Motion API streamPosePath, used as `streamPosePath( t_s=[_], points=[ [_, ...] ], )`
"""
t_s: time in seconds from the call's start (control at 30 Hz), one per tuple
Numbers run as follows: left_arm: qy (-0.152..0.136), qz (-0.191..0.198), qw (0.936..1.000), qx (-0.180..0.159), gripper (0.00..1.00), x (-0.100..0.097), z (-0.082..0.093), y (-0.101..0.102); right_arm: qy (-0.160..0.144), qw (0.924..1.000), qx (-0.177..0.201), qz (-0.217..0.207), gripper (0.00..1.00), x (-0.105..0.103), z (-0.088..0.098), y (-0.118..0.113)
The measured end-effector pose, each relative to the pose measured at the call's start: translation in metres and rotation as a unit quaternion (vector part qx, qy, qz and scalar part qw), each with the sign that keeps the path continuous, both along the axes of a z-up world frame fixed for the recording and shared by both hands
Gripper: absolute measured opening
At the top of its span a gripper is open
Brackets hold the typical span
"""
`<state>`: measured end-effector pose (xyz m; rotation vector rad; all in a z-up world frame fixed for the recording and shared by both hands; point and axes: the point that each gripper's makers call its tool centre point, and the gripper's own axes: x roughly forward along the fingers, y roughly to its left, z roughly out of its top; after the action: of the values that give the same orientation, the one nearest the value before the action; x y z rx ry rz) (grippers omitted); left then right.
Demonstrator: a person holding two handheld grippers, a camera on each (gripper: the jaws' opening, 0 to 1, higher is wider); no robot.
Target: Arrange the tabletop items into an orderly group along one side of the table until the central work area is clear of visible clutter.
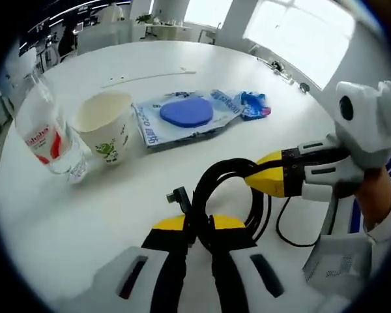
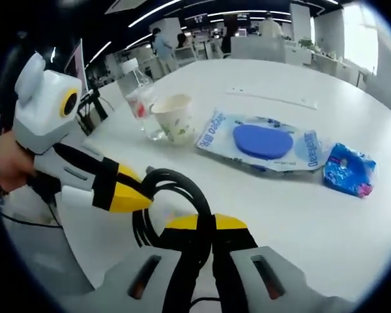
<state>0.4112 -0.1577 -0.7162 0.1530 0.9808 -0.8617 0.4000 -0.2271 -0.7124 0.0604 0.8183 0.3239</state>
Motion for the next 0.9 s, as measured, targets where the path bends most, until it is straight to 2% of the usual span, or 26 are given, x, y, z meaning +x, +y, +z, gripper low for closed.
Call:
streamPosePath(
  t_s=[0.3, 0.57, 0.9],
  points=[
    [-0.016, -0.036, 0.9991, -0.015, 0.1, -0.009, 0.028, -0.036, -0.023, 0.9993, 0.005, -0.028, 0.02, -0.015, 0.033, -0.036],
    [-0.028, -0.07, 0.9964, -0.038, 0.1, -0.025, 0.056, -0.087, -0.034, 0.998, -0.003, -0.054, 0.02, -0.034, 0.06, -0.084],
    [-0.032, -0.106, 0.9918, -0.063, 0.1, -0.047, 0.071, -0.152, -0.032, 0.9963, -0.025, -0.076, 0.02, -0.057, 0.08, -0.146]
  ],
)
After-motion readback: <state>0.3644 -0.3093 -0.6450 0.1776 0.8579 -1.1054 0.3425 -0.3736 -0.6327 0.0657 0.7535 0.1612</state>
